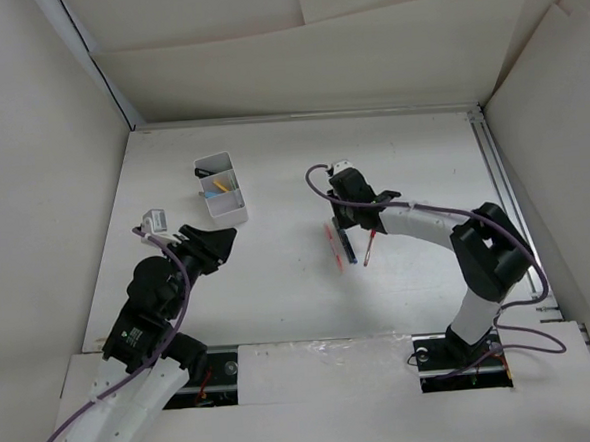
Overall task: Sort the stationery into containers
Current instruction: Pick up the pen from the center of the board.
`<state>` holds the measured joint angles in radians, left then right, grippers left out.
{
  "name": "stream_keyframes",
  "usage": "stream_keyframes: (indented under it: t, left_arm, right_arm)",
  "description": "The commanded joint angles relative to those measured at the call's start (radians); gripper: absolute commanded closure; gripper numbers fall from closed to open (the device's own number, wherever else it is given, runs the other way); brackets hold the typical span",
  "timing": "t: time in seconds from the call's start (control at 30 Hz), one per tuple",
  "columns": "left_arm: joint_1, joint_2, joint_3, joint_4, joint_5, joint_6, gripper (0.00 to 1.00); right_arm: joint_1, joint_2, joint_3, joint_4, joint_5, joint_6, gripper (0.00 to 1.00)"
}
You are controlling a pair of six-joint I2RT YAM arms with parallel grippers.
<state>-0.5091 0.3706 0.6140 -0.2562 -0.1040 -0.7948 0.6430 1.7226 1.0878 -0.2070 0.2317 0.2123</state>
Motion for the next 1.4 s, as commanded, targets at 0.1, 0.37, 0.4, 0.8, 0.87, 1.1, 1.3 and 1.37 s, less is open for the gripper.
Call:
stream_keyframes:
  t: [0.1,0.37,0.4,0.8,0.87,1.1,1.3,1.37]
  left_arm:
    - [-0.002,-0.004,-0.028,0.049,0.021,0.006,0.63]
    - [-0.002,0.005,-0.028,0.058,0.03,0.006,0.63]
    - [-0.002,0.005,-0.028,0.058,0.03,0.006,0.63]
    - [-0.002,0.005,-0.01,0.058,0.021,0.015,0.63]
    - [-0.002,0.005,-0.01,0.058,0.021,0.016,0.63]
    - [-0.002,-0.005,-0.01,0.04,0.01,0.016,0.63]
    - [-0.002,-0.038,0.0,0.031,-0.022,0.006,0.63]
    - [-0.002,-0.058,0.012,0.005,-0.048,-0.003,0.63]
  right_arm:
    - [0.035,0.063,0.078,-0.009,-0.045,-0.027,0.72]
    - [0.046,0.1,0.096,0.011,-0.08,-0.027,0.71]
    - [0.055,0.109,0.096,0.011,-0.08,-0.027,0.71]
    - [0.055,0.172,0.115,0.02,-0.08,-0.017,0.7]
    - [0.055,0.172,0.115,0.02,-0.08,-0.017,0.78]
    - [0.055,0.091,0.106,0.067,-0.091,-0.008,1.0]
    - [0.112,0.032,0.202,0.279,-0.225,0.013,1.0]
    - [0.125,0.051,0.231,0.434,-0.276,0.022,1.0]
